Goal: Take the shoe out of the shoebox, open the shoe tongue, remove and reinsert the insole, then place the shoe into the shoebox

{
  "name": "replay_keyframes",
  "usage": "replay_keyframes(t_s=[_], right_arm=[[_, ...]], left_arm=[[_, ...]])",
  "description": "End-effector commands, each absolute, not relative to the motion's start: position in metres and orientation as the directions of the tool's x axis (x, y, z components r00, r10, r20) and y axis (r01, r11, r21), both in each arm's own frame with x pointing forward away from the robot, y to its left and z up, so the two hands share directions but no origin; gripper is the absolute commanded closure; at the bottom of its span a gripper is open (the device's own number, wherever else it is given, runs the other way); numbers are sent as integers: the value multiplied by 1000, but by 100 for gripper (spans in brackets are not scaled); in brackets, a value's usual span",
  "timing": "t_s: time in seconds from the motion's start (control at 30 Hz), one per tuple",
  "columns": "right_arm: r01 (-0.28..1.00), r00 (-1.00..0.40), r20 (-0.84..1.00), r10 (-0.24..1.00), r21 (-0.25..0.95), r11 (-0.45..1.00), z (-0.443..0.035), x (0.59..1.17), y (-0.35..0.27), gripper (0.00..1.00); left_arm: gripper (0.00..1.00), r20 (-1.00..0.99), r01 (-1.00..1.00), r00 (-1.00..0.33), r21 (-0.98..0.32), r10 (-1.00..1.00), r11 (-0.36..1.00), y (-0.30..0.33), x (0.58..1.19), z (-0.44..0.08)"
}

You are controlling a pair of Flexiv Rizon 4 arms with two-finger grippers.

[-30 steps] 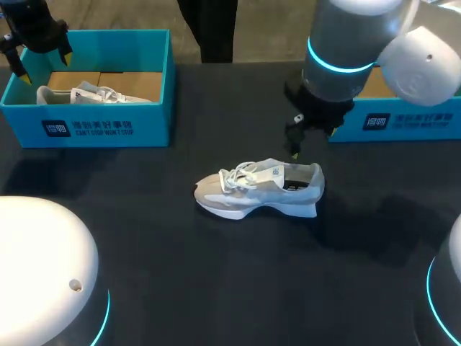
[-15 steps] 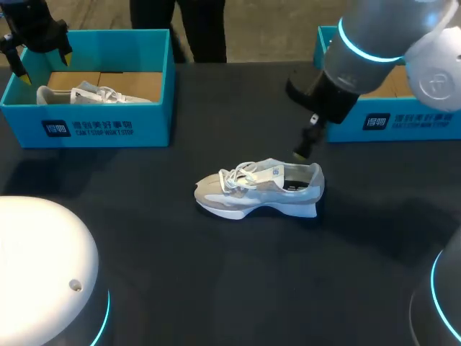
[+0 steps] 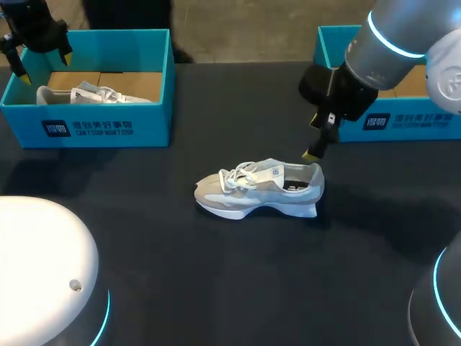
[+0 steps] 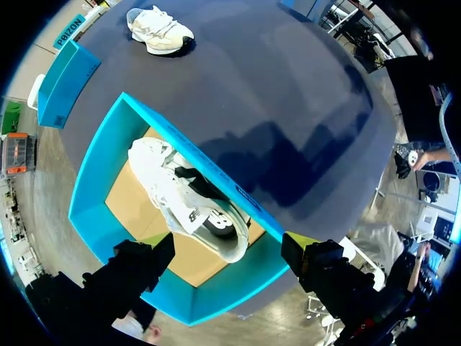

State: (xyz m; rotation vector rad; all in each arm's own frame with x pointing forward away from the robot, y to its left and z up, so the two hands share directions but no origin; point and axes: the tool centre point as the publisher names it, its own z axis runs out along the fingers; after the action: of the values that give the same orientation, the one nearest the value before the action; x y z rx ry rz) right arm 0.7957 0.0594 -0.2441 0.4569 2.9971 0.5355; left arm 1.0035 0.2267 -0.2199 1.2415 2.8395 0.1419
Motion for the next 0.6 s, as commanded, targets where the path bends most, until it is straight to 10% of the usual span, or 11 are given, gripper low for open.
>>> replay_keyframes(t_s=[0.03, 0.6], right_arm=[[276, -954, -14, 300, 352, 894, -245, 794, 59, 0], [185, -980, 10, 198, 414, 892, -252, 798, 33, 0]], left_arm=[[0, 1, 730, -679, 102, 734, 676, 227, 1002, -219], [0, 1, 730, -679, 102, 734, 676, 227, 1002, -219]])
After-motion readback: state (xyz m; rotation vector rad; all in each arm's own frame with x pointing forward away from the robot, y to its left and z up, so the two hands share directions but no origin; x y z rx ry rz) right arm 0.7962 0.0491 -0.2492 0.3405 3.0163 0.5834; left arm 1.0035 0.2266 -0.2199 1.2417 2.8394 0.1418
